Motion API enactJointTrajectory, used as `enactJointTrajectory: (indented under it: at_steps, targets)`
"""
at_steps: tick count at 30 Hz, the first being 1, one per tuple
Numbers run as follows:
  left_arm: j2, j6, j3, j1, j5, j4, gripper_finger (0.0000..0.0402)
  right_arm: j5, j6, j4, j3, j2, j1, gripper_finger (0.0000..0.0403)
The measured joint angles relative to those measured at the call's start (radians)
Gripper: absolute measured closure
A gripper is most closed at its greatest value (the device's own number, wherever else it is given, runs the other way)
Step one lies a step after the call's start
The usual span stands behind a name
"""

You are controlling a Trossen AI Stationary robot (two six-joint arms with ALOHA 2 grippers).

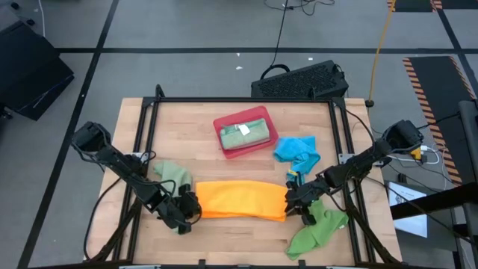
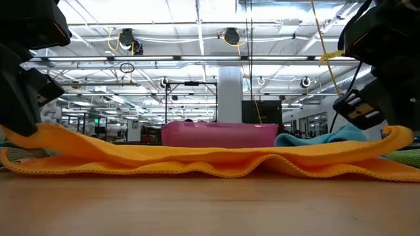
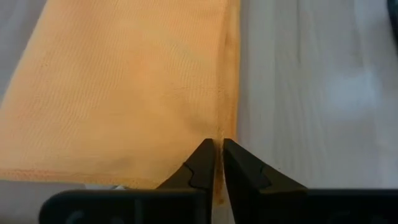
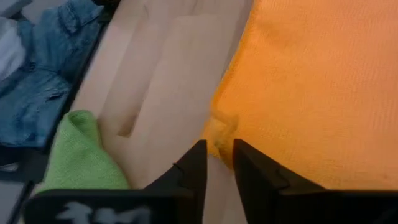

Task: Fold microfiber towels
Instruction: Fold the yellow microfiber cloth

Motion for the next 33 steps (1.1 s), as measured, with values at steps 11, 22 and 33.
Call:
enactJointTrajectory:
  at_steps: [11,22,33]
  targets:
    - [-0.005,0.014,0.006,0.002,0.021,0.031,0.0364,-0.094,-0.014,-0.055,0.000,-0.034,-0.004,0.0262]
    - [-0.007,0.198,0.047,0.084,-0.222,0.089,0.0364,0.287,-0.131,0.247,-0.041,-0.104,-0.012,0.0282]
    - [0.094,0.279,0.046,0.206,-0.291,0.207,0.0364,0.236,-0.039,0.597,-0.102,0.160,-0.014,0.0362]
